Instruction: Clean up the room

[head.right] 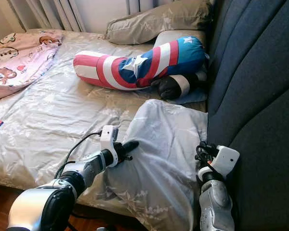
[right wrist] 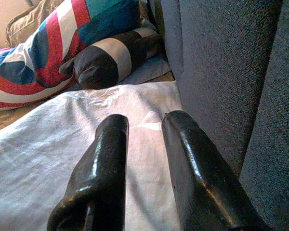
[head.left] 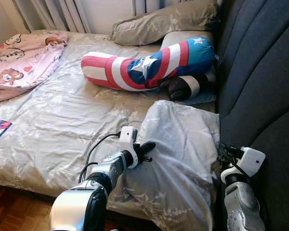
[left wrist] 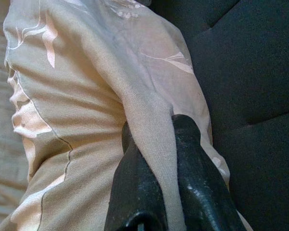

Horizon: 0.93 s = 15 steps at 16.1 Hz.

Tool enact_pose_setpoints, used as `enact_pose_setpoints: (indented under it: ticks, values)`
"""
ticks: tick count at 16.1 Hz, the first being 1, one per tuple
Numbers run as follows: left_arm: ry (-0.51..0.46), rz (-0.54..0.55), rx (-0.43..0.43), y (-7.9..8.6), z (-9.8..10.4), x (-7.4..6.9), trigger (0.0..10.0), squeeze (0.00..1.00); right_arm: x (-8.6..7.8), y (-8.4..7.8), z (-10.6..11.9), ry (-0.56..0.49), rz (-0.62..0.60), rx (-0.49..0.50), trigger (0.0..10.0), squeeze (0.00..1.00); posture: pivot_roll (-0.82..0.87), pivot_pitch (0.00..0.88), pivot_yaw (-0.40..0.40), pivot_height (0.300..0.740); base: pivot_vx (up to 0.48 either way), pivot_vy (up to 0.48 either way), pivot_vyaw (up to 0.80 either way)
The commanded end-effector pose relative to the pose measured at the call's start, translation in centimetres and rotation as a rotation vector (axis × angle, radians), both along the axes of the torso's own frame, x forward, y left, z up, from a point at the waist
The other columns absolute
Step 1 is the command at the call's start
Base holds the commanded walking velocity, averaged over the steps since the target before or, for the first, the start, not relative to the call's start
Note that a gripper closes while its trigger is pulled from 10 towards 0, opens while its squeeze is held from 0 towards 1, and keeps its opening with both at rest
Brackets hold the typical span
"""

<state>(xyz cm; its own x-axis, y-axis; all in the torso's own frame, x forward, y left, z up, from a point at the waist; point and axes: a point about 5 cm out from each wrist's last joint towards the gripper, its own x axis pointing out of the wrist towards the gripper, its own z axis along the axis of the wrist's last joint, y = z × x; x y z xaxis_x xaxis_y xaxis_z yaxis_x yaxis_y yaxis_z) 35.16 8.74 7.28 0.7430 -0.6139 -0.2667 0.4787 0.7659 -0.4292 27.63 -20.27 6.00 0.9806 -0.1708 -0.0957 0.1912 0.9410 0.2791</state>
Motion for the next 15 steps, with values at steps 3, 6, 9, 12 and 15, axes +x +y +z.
enact_pose_setpoints:
  ticks: [3, 6, 9, 12, 15]
  values:
    - [-0.031, -0.031, -0.004, -0.7, 0.5, 0.1, 10.0, 0.21, -0.5, -0.1, -0.6, 0.018, -0.004, 0.003, 10.0, 0.00, -0.15, 0.154, 0.029, 0.740, 0.000, 0.000, 0.00]
    - [-0.016, -0.042, -0.018, -1.0, 0.4, 0.0, 10.0, 1.00, -0.5, -0.2, -0.6, 0.021, 0.001, 0.001, 10.0, 0.00, -0.15, 0.154, 0.028, 0.740, 0.000, 0.000, 0.00]
    - [-0.004, -0.062, -0.031, -1.3, 0.3, -0.2, 10.0, 1.00, -0.5, 0.1, -0.6, 0.022, 0.007, 0.004, 10.0, 0.00, -0.15, 0.154, 0.028, 0.740, 0.000, 0.000, 0.00]
    - [-0.006, -0.054, -0.018, -1.1, 0.1, -0.2, 10.0, 1.00, -0.5, 0.1, -0.7, 0.025, 0.010, 0.006, 10.0, 0.00, -0.15, 0.156, 0.027, 0.740, 0.000, 0.000, 0.00]
    - [-0.028, 0.080, 0.037, 0.7, -0.7, -0.3, 10.0, 0.00, -0.7, 0.2, -1.8, 0.065, 0.020, 0.008, 10.0, 0.00, -0.14, 0.150, 0.023, 0.740, 0.000, 0.000, 0.00]
